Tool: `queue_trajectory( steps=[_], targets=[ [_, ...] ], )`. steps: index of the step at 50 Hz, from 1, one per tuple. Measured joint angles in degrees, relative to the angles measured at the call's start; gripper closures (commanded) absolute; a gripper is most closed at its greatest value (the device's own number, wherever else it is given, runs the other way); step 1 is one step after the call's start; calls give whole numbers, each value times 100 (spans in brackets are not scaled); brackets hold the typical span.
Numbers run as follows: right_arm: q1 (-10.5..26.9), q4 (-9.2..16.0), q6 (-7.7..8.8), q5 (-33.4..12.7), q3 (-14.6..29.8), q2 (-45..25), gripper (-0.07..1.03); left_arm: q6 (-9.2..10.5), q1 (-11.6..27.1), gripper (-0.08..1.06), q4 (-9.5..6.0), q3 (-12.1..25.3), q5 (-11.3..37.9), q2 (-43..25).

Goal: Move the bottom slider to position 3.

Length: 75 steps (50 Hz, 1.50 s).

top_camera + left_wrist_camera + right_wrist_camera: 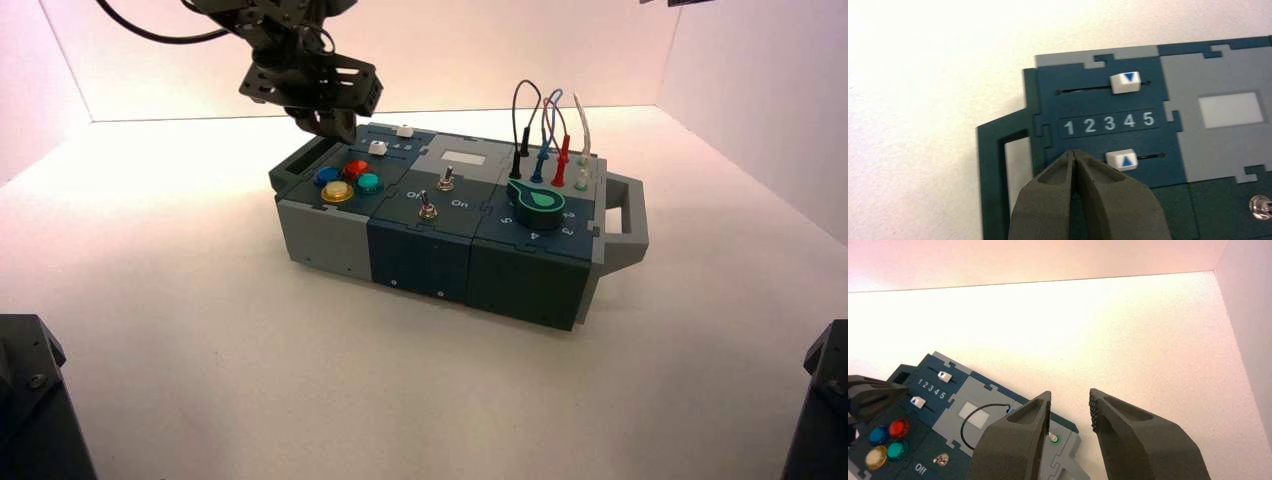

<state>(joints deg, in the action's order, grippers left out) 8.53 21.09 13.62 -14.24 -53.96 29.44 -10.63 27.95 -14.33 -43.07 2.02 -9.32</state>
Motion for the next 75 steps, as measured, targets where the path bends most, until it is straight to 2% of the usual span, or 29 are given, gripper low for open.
queue_trajectory(
  steps=[20, 32, 47, 63, 75],
  targets=[
    [0, 0, 0, 9, 0, 0, 54, -9, -9, 101, 9, -185, -264, 448],
    [0, -9, -9, 0, 0, -9, 54, -53, -9, 101, 26, -650, -703, 1230],
    [0, 0, 0, 0, 0, -35, 54, -167, -26, 101, 26, -1134, -1266, 1828],
    [0, 0, 0, 9, 9, -35, 54, -176, -510, 101, 26, -1433, -1573, 2118],
    [0, -9, 0, 141, 0, -53, 54, -176, -721, 101, 35, -1617, -1696, 2294]
  ],
)
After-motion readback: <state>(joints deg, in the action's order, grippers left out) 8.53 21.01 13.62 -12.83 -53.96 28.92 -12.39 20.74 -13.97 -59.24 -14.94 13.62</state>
